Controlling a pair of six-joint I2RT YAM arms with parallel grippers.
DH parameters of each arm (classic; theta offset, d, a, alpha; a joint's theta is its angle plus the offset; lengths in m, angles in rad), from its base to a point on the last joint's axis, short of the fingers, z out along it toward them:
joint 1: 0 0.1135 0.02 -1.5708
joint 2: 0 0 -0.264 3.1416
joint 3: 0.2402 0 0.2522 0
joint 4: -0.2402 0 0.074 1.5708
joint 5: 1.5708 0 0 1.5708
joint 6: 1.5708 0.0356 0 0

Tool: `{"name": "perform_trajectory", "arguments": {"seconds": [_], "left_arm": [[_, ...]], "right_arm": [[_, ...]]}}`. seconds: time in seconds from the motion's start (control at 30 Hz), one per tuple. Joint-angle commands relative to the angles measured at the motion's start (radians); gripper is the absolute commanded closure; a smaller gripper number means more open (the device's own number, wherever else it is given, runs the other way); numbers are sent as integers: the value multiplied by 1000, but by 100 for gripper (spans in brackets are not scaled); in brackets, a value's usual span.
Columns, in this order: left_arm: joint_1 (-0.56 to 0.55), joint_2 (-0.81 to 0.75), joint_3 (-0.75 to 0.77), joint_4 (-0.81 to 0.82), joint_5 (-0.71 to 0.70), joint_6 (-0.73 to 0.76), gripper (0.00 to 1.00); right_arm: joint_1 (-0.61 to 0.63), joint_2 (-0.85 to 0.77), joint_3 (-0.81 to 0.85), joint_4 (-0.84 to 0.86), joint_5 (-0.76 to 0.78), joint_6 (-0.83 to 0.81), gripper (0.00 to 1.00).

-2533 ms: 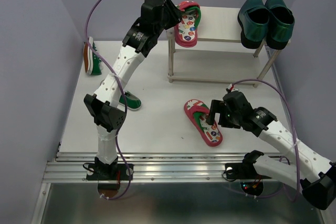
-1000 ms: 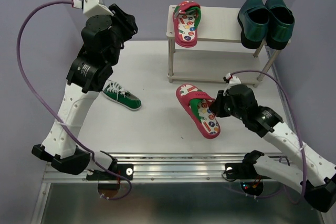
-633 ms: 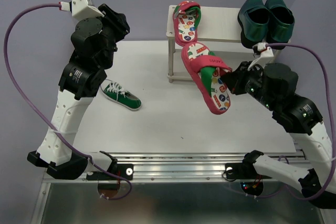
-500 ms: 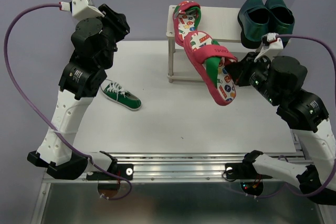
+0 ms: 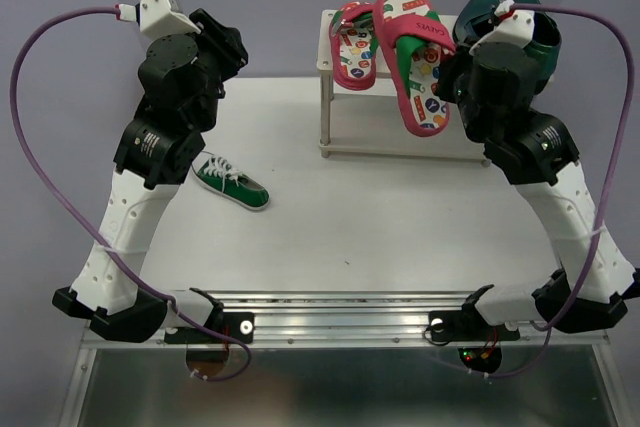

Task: Place and organize the shoes onto the shoe shelf

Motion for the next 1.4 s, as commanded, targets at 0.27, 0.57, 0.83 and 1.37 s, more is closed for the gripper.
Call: {"name": "perform_trajectory", "arguments": {"seconds": [0.27,0.57,0.83,1.37], "left_arm": [[5,-14,-10,15,17,13,49],[7,-30,-10,-3,11,19,49],[13,-50,-19,-5,-7,37,49],[27,-80,-41,1,-32,57,48]], "right_arm": [[1,151,125,368,366,-61,99],[-61,254,165,382,382,23,99],[-129,280,116,383,338,134,99],[-200,330,104,379,190,197,99]]}}
